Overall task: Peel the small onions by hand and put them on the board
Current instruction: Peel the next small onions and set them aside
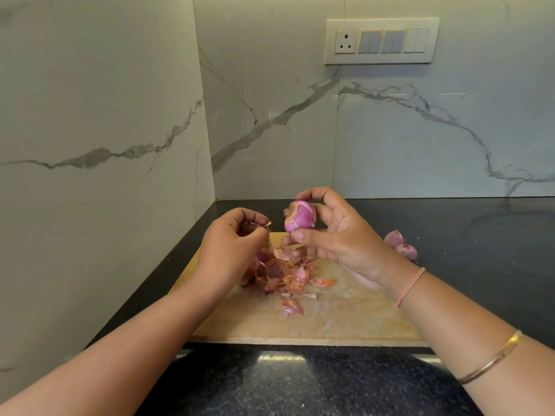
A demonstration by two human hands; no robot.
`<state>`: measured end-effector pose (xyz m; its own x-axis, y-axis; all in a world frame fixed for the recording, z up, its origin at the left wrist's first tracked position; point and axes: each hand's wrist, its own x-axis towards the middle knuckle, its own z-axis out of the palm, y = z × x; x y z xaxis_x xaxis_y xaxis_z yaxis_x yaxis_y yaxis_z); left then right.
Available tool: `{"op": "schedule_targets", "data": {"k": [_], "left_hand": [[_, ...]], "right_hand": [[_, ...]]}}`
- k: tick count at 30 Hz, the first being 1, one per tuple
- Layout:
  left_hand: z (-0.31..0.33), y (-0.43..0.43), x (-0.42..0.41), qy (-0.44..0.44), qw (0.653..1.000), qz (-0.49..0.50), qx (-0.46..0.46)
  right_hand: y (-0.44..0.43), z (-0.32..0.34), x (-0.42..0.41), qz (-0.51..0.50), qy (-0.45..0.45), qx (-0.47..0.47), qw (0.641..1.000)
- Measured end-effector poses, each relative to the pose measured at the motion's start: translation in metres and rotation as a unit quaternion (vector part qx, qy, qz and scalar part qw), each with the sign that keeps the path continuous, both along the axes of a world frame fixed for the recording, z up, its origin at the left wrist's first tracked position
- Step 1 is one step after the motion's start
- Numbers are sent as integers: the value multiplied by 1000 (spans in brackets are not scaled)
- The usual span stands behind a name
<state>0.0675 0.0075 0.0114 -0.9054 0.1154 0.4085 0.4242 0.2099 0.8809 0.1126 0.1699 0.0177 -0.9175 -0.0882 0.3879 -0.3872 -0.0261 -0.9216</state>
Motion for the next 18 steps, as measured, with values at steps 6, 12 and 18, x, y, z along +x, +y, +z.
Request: {"op": "schedule_targets", "data": {"k": [6,12,18], "left_hand": [[-1,1,6,47,998,-31,-23],[0,0,10,83,994,-64,-34],[0,0,8,85,994,-51,-49]], "right_hand": [[2,-2,0,-5,-19,25,999],[0,-3,1,-26,21,101,994],[-4,-6,-1,-66,59,171,981]]}}
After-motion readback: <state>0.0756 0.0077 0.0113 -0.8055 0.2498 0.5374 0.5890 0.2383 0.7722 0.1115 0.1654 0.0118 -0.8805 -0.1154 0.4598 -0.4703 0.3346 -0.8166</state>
